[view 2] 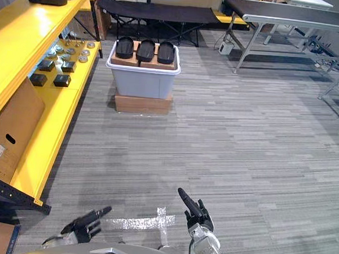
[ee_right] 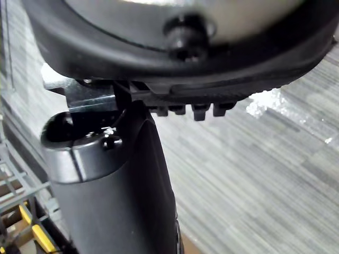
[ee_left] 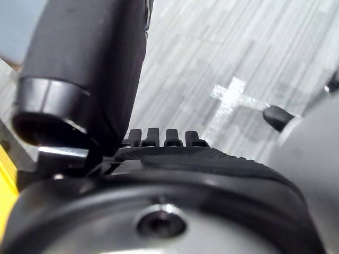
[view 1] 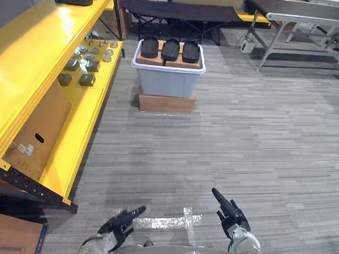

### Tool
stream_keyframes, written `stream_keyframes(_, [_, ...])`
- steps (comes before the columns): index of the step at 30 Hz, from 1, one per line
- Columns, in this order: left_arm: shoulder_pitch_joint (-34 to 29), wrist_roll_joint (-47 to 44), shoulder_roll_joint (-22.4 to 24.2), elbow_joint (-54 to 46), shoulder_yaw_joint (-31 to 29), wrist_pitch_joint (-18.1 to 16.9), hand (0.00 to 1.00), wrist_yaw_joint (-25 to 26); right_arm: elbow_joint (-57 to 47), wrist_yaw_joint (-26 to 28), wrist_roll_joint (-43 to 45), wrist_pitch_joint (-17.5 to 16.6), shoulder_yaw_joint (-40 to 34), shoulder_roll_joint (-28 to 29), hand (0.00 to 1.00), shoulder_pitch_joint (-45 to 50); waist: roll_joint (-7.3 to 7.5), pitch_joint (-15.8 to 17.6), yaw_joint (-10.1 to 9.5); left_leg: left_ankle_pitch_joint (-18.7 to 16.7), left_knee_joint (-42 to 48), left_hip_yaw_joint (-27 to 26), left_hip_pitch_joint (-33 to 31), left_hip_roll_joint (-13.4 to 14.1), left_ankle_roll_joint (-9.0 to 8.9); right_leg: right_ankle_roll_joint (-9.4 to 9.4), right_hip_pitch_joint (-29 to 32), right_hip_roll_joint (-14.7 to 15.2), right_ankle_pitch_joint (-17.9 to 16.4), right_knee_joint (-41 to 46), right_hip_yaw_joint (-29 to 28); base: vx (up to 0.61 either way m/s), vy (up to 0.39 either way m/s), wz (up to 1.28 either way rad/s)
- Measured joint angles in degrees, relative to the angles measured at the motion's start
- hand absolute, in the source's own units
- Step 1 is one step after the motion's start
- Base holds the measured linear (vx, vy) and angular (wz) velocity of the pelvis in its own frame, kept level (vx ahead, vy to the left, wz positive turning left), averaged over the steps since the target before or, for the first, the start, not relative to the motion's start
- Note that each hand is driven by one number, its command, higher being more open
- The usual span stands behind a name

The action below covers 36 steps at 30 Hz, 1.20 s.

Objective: Walk over and take three plastic housings, then place them on the shelf

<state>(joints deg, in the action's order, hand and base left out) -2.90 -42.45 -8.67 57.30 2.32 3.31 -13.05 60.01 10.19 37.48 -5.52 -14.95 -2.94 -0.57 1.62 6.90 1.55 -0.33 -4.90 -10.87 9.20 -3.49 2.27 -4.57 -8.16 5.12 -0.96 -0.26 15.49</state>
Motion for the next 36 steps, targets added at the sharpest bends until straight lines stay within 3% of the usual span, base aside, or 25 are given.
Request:
stream_keyframes(10, [0.0,4.8,1.6,-1.8,-0.3,0.5,1.00,2.4,-2.4,0.1,-0.4,-1.4,0.0,0.5,1.00,2.0,-0.21,0.6,0.18,-0.1,-0.2,0.0,0.3,0.1,-0.08,-0.01,-0.7,-0.2,0.1,-1.1,0.2,-0.01,-0.001,0.00])
stream_keyframes(19, [0.1,5.2,1.7,-1.8,-0.1,0.4,1.00,-0.2,-2.4,3.4,-1.1,-1.4,2.5,0.7,1.00,1.9,-0.50,1.1,0.17,-0.5,-0.1,-0.5,0.4,0.2,-0.57,0.13,-0.6,-0.2,0.1,-0.9,-0.1,-0.01,-0.002,-0.03])
stream_keyframes(20, [0.2,5.2,1.7,-1.8,0.0,0.4,1.00,0.0,-2.4,3.4,-1.2,-1.4,2.6,0.7,1.00,1.9,-0.44,1.2,0.14,-0.8,0.0,-0.6,0.3,0.2,-0.83,1.21,0.9,0.1,-1.2,2.1,-0.2,-0.03,0.010,-0.08])
stream_keyframes(22, [0.3,5.0,1.7,-2.9,0.2,0.4,1.00,0.9,-2.7,3.4,-1.1,-1.4,3.5,0.5,1.00,1.6,-0.09,2.0,0.05,-1.3,0.0,-1.2,0.3,0.2,-0.39,0.62,6.0,1.6,-4.5,12.6,-0.3,-0.04,0.029,-0.20])
stream_keyframes(24, [0.6,4.8,1.5,-4.6,1.0,0.4,1.00,2.1,-3.3,3.2,-1.0,-1.4,4.5,0.4,1.00,0.7,0.29,4.2,-0.10,-2.1,1.8,-2.1,0.7,0.6,0.81,0.34,13.7,4.1,-4.8,29.4,0.2,-0.02,0.067,-0.24])
stream_keyframes(26, [0.7,4.8,1.2,-5.8,1.7,0.6,1.00,3.6,-3.6,3.1,-1.0,-1.3,4.7,0.5,1.00,0.7,0.88,6.4,0.05,-3.5,4.2,-2.3,2.4,0.8,1.68,1.09,15.5,6.2,-6.7,33.7,1.9,0.04,0.064,-0.09])
stream_keyframes(29, [0.9,4.8,0.8,-6.2,1.2,0.5,1.00,4.2,-4.5,3.1,-0.4,-1.3,5.1,0.5,1.00,1.3,0.63,6.7,0.15,-6.3,7.1,-2.4,2.3,2.7,0.42,0.15,16.4,4.9,-6.1,24.4,2.0,0.09,0.009,-0.07])
stream_keyframes(30, [1.0,4.8,0.4,-6.3,1.2,0.4,1.00,4.3,-6.0,2.9,-0.6,-1.1,5.4,0.5,1.00,2.3,0.52,6.7,0.18,-7.4,8.0,-2.1,2.3,3.9,0.05,-1.58,16.4,3.7,-4.4,15.8,1.8,0.15,-0.040,0.05])
stream_keyframes(32, [1.0,4.5,0.3,-6.3,1.2,0.4,1.00,4.3,-6.1,2.9,-1.4,-1.0,5.4,0.5,1.00,3.4,0.93,6.8,0.22,-9.0,9.5,-1.0,2.4,4.8,-0.85,-2.03,16.3,3.5,-0.8,7.9,1.5,0.22,-0.096,0.22])
stream_keyframes(34, [0.9,4.3,0.3,-6.3,1.3,0.5,1.00,4.3,-6.0,2.9,-3.7,-0.9,5.4,0.5,1.00,5.4,1.65,6.9,0.11,-12.3,12.5,0.9,3.3,5.6,-2.81,-3.16,15.9,3.6,0.5,5.0,-1.0,0.29,-0.185,0.40])
stream_keyframes(36, [0.8,4.3,0.4,-6.2,1.3,0.7,1.00,4.3,-5.7,2.9,-4.1,-0.9,5.3,0.6,1.00,6.9,1.93,6.7,0.31,-16.0,16.2,3.1,3.4,6.8,-4.40,-2.59,15.3,3.4,0.4,5.9,-4.6,0.33,-0.289,0.57])
